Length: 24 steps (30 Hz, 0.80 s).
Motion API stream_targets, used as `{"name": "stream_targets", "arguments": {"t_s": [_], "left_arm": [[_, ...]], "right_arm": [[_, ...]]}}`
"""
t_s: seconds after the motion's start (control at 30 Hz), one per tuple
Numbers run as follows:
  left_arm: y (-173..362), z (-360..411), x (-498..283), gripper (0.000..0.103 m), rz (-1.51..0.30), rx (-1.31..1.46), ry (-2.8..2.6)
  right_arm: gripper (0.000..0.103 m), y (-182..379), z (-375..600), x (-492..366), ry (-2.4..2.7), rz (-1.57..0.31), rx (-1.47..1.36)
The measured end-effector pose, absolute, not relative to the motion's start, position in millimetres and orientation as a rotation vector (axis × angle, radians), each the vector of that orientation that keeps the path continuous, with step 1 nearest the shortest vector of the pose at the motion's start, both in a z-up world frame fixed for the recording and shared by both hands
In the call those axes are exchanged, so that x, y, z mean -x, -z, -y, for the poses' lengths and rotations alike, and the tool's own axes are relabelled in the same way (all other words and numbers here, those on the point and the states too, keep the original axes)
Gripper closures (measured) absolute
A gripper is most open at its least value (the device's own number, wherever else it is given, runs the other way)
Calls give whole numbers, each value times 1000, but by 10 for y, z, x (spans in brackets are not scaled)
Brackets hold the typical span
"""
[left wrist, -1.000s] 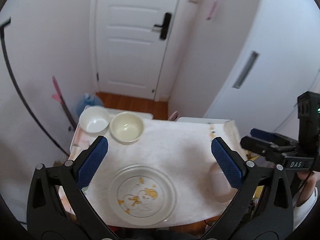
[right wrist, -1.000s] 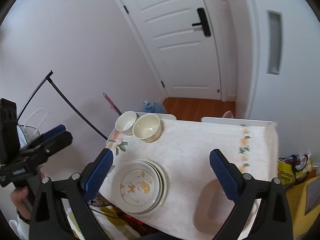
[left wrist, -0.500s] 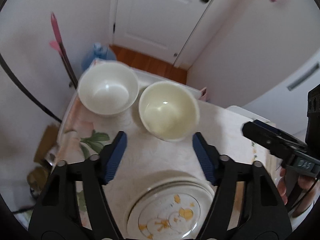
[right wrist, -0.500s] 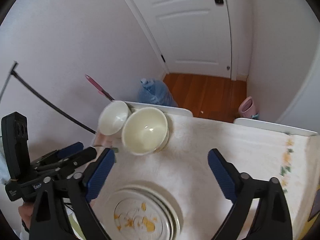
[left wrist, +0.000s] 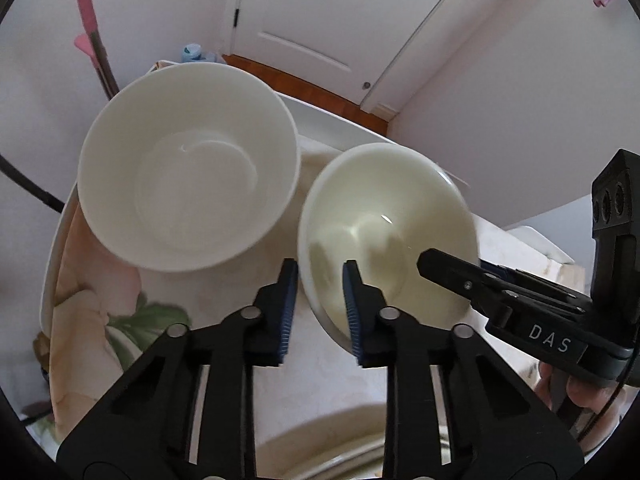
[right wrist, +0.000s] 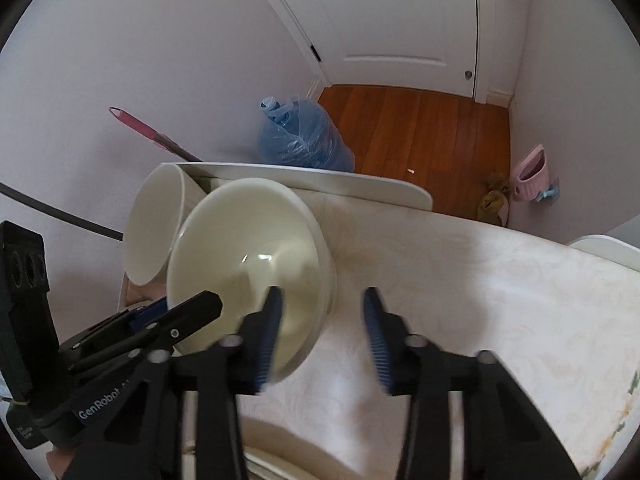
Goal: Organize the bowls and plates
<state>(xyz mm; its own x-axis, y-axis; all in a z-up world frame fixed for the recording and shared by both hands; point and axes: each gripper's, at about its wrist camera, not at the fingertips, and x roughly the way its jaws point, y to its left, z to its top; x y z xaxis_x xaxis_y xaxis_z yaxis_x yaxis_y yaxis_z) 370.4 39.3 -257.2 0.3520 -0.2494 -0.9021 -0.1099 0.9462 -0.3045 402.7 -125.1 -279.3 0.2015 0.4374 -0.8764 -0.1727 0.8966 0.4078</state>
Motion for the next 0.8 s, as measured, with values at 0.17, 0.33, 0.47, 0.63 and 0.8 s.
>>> {"name": "stream_targets", "arguments": {"t_s": [0.17, 0.33, 0.47, 0.63, 0.8], "left_arm": [[2604, -365, -3712, 87, -1204, 332, 87], [2548, -297, -3695, 87, -1198, 299, 75], [2359, -202, -3617, 87, -1175, 294, 84], [1934, 16, -3458, 87, -1119, 215, 111], [1427, 415, -3050, 87, -1080, 163, 179]], "right_arm": [[86, 2814, 1201, -4034, -444, -1287, -222], [86, 2796, 1168, -4009, -441, -1272, -204], [86, 2645, 1216, -3906, -446, -1239, -208], [86, 2326, 1383, -3705, -435, -1185, -244], [86, 1896, 1735, -3394, -395, -1118, -281]]}}
